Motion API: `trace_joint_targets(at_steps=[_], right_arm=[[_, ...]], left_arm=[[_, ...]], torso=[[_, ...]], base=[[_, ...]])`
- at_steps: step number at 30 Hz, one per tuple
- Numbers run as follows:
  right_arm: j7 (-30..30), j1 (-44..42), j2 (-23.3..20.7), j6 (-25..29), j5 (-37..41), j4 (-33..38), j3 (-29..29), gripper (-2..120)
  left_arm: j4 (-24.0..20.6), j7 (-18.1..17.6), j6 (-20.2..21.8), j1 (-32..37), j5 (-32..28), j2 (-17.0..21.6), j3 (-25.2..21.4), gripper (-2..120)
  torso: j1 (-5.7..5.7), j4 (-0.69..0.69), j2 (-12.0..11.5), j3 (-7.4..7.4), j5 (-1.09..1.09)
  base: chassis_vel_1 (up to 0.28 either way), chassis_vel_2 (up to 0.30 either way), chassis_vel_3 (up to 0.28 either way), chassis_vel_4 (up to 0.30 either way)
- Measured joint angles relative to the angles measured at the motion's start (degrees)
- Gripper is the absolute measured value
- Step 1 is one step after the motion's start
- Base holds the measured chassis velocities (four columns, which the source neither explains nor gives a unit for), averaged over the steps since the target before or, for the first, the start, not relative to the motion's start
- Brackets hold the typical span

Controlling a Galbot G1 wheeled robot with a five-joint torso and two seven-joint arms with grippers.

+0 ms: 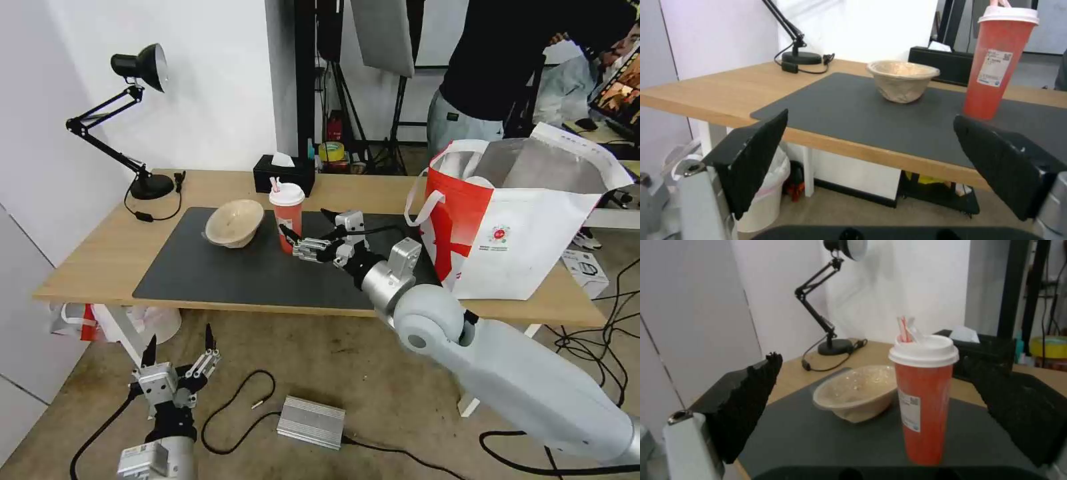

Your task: Pick up the trash from the table and place it into the takeout bag.

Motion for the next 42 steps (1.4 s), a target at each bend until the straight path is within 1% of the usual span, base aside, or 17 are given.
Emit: trace_joint_targets(at_steps=[8,19,23,32,42], right_arm=[[1.2,0.5,1.8,-1.2,0.2,-1.6,0.5,100],[2.6,0.2,2.7,-1.7,0.0,-2.2,0.4,100],[4.5,0.1,3.1,-3.4,-0.1,-2.0,0.4,100],[6.4,0.6,4.1,-4.8,0.0,-2.6,0.2,100],[6.6,1.1,4.7,-5.3,0.2,-3.5,0.2,100]], left_arm=[[0.0,0.0,0.0,0.1,0.0,0.0,-0.4,100],[0.3,0.0,0.0,0.0,0.2,0.0,-0.3,100],[0.3,0.0,0.0,0.0,0.1,0.0,-0.4,100],[1.1,0.0,-0.1,-0.3,0.0,0.0,-0.3,100],[1.3,0.0,-0.1,-0.4,0.2,0.0,0.0,100]], torso=[[0.00,0.00,0.0,0.00,0.00],[0.00,0.00,0.0,0.00,0.00],[0.00,0.00,0.0,0.00,0.00],[0.00,0.00,0.0,-0.01,0.00],[0.00,0.00,0.0,0.00,0.00]], base=[[0.000,0.000,0.000,0.000],[0.000,0.000,0.000,0.000],[0.000,0.000,0.000,0.000],[0.000,0.000,0.000,0.000],[0.000,0.000,0.000,0.000]])
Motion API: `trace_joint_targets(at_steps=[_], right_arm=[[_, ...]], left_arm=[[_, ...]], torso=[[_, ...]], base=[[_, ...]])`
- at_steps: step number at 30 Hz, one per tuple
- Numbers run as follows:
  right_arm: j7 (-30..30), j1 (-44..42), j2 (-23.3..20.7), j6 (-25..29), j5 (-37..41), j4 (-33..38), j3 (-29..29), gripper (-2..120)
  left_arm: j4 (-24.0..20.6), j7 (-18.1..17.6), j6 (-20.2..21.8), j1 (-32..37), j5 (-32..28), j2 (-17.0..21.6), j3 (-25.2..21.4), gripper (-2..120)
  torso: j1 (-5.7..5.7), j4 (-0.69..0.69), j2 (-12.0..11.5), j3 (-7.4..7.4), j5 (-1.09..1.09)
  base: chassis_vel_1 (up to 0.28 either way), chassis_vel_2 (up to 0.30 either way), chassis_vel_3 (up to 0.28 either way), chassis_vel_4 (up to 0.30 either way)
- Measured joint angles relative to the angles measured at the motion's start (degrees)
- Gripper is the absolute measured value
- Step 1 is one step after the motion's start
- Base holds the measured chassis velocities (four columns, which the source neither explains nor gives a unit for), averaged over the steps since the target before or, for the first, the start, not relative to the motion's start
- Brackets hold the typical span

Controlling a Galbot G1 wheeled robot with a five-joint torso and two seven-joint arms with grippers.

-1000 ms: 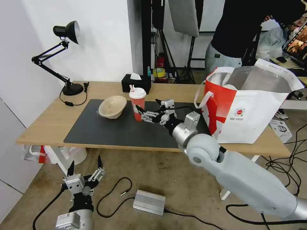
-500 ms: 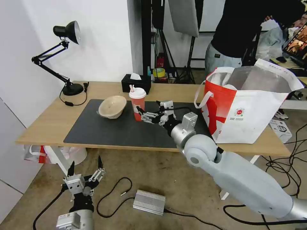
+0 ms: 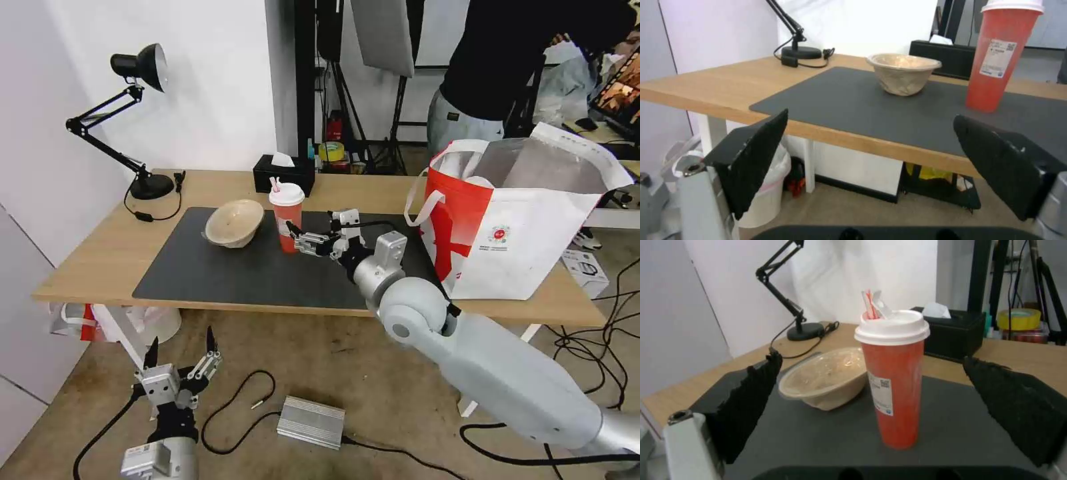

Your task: Pick up the trash from the table and place it into the takeout bag.

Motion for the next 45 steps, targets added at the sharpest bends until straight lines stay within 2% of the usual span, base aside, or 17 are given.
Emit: trace_joint_targets(at_steps=[45], right_arm=[[0.5,3.8,5.3,-1.2,0.8,-5.3,-2.4,100]], left_arm=[[0.7,-0.1,-0.1,-0.3,-0.1,0.0,-0.5,100]], torso=[[0.00,0.00,0.0,0.00,0.00]], base=[[0.000,0.000,0.000,0.000]])
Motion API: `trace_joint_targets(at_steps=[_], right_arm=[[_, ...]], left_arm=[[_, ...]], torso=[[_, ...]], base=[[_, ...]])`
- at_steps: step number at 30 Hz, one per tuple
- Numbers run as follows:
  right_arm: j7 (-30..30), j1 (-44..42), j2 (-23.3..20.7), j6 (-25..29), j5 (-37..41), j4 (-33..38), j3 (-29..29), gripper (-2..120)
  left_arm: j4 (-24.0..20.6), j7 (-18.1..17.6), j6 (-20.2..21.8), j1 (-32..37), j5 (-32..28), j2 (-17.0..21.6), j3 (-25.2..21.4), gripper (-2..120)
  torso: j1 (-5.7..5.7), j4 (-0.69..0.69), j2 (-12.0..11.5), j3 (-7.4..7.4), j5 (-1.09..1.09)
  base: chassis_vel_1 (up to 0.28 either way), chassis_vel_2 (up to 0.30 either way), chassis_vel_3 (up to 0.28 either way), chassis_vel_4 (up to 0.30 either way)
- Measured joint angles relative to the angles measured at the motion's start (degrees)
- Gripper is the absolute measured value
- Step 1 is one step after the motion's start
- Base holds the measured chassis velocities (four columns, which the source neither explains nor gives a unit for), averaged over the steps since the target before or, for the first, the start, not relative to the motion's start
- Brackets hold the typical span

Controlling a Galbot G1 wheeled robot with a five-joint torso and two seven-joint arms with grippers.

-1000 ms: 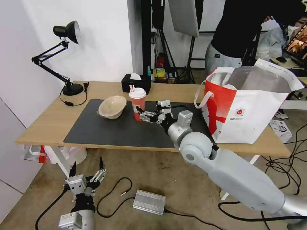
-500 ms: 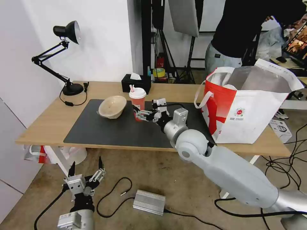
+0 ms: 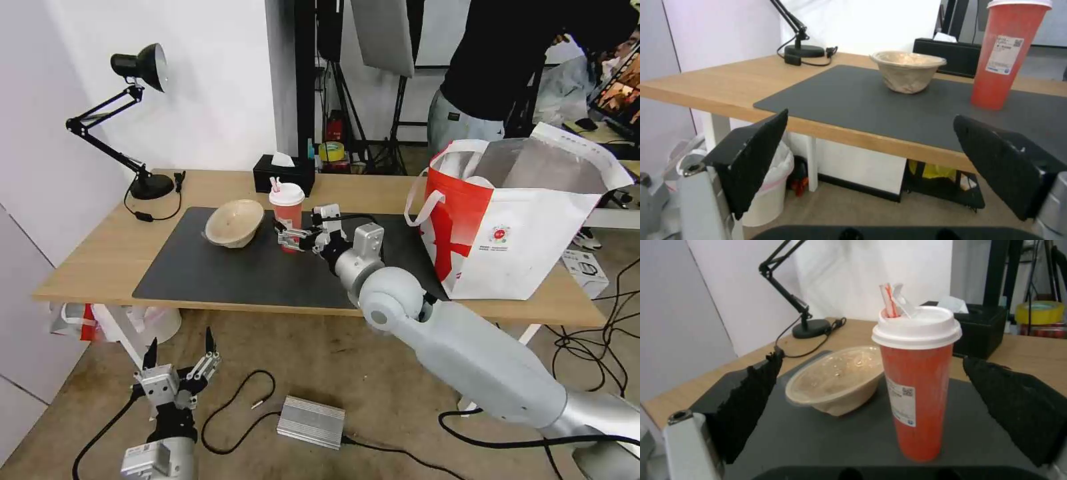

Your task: Pick up the trash from the table and place it into the takeout bag.

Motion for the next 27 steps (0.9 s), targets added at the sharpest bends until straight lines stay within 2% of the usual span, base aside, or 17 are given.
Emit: trace_joint_targets(at_steps=[27], right_arm=[[1.7,2.1,1.2,-1.5,0.0,-3.9,-0.8,100]], left_arm=[[0.0,-0.1,0.0,0.2,0.1,0.0,0.2,100]], torso=[[0.00,0.00,0.0,0.00,0.00]], base=[[0.000,0.000,0.000,0.000]])
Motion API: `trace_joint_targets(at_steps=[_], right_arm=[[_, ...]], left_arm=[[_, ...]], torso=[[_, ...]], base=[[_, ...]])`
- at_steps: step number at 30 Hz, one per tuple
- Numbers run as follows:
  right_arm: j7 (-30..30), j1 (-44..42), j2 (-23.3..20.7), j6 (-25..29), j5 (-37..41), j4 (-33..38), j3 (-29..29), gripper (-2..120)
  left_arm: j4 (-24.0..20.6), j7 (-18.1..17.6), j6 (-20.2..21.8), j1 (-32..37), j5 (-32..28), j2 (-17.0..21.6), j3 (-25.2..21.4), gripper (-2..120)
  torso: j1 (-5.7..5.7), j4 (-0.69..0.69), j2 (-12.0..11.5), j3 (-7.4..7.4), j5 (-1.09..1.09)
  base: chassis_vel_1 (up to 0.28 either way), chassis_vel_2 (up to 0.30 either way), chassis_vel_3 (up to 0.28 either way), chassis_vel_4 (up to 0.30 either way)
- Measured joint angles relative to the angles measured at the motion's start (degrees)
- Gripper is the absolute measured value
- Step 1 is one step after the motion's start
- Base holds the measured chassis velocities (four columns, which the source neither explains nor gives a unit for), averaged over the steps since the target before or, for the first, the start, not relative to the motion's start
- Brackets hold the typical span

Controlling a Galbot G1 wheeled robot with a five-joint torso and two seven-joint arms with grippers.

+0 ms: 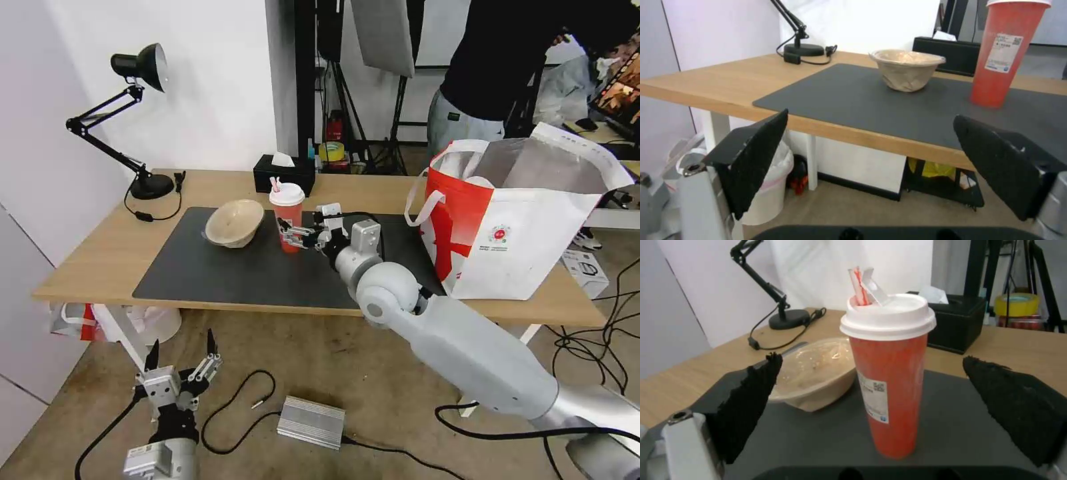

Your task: Pick up the trash from the table and place it into the takeout bag.

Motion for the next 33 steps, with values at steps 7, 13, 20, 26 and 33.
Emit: trace_joint_targets(at_steps=[7,13,20,26,33], right_arm=[[-0.1,0.4,0.7,0.0,-0.1,-1.5,-0.3,100],[-0.3,1.1,1.1,-0.1,-0.1,-2.8,-0.5,100],[-0.5,1.4,1.6,-0.3,-0.1,-4.1,-0.7,100],[-1.0,1.5,2.3,-0.4,-0.4,-5.4,-1.1,100],[-1.3,2.1,3.3,-0.4,-0.5,-7.3,-1.4,100]], left_arm=[[0.2,0.0,-0.1,0.0,0.0,0.0,-0.1,100],[0.2,0.0,-0.1,0.0,0.0,0.0,-0.1,100],[0.0,0.0,-0.1,0.0,0.0,0.0,-0.2,100],[0.0,0.0,-0.1,0.0,-0.1,0.0,-0.2,100],[0.2,0.0,-0.1,-0.1,-0.1,0.0,-0.2,100]], torso=[[0.00,0.00,0.0,0.00,0.00],[0.00,0.00,0.0,0.00,0.00],[0.00,-0.01,0.0,0.00,0.00],[0.01,0.00,0.0,0.00,0.00],[0.01,0.00,0.0,0.00,0.00]], base=[[0.000,0.000,0.000,0.000],[0.000,0.000,0.000,0.000],[0.000,0.000,0.000,0.000],[0.000,0.000,0.000,0.000],[0.000,0.000,0.000,0.000]])
